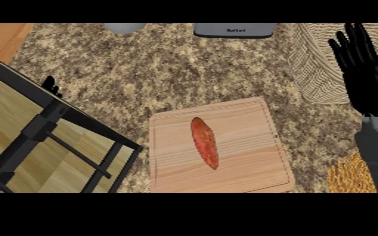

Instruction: Pick the sweet potato from the cutting board and place it in the basket

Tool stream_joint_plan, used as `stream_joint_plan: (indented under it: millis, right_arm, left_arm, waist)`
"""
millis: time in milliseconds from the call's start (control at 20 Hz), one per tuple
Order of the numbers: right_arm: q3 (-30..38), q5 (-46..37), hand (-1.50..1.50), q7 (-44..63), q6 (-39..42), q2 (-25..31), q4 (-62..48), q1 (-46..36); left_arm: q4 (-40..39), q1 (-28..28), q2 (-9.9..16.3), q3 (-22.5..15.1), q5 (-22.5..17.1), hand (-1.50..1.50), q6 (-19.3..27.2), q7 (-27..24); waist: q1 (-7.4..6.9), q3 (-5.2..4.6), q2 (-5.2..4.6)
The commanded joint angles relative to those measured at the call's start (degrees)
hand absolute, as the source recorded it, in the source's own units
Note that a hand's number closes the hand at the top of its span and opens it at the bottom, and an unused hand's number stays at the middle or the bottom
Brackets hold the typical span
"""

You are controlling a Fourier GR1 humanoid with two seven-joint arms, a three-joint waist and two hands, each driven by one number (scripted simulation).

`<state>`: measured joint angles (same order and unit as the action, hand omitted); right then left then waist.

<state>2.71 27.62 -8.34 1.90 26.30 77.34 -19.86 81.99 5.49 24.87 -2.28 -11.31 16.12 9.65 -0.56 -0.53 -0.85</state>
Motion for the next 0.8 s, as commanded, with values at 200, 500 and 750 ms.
stream_joint_plan:
  millis: [200, 500, 750]
  right_arm:
    - [-9.70, 6.89, 1.50, -0.58, 16.00, -10.03, -2.21, -14.99]
    - [-29.72, -15.45, -1.50, -14.29, 25.28, -12.09, 9.77, -17.92]
    - [-40.03, -27.56, -1.50, -12.06, 11.06, -24.62, 10.68, -14.08]
  left_arm:
    - [0.73, 7.00, 0.40, -3.15, -0.14, 0.00, -5.72, -0.11]
    - [-1.64, 6.06, -3.14, -5.27, -1.96, 0.00, -7.53, 0.35]
    - [-4.54, 5.69, -0.54, -1.10, -3.67, 0.00, -9.75, -0.77]
  waist:
    - [-6.18, 0.79, -1.12]
    - [-3.35, 0.51, 0.48]
    - [0.07, 0.48, 1.01]
